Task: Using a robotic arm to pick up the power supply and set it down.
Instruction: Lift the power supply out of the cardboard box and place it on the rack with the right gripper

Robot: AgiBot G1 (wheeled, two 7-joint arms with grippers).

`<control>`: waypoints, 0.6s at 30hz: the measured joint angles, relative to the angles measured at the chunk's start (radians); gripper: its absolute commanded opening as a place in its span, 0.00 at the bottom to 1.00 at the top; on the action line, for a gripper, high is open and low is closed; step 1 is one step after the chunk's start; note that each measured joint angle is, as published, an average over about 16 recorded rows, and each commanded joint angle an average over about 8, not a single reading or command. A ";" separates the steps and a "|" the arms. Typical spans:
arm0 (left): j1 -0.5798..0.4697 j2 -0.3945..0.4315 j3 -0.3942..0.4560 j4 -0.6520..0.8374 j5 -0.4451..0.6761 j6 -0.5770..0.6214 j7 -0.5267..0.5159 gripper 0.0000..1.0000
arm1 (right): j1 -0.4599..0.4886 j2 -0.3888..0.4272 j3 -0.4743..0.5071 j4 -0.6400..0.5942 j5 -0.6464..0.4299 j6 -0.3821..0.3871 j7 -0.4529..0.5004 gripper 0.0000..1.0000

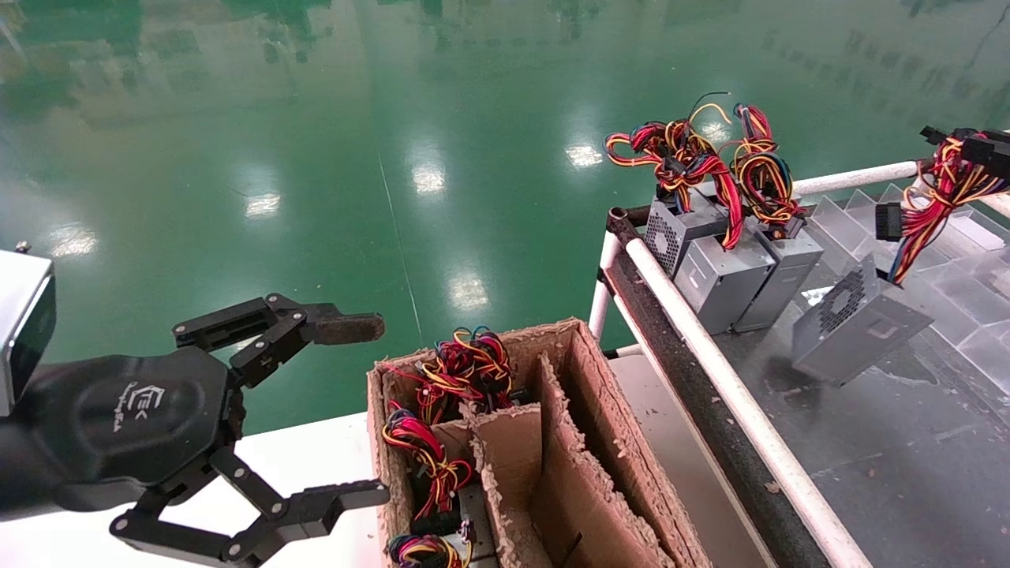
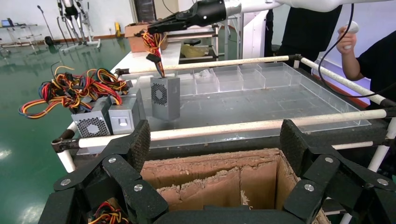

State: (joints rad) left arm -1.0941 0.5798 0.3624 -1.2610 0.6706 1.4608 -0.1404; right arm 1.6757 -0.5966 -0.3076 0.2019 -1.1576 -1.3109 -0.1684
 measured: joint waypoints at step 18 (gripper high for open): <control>0.000 0.000 0.000 0.000 0.000 0.000 0.000 1.00 | 0.089 -0.151 -0.035 -0.133 -0.065 0.243 -0.116 0.00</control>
State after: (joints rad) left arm -1.0941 0.5797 0.3625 -1.2610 0.6705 1.4607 -0.1403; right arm 1.7650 -0.7473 -0.3421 0.0692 -1.2225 -1.0682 -0.2847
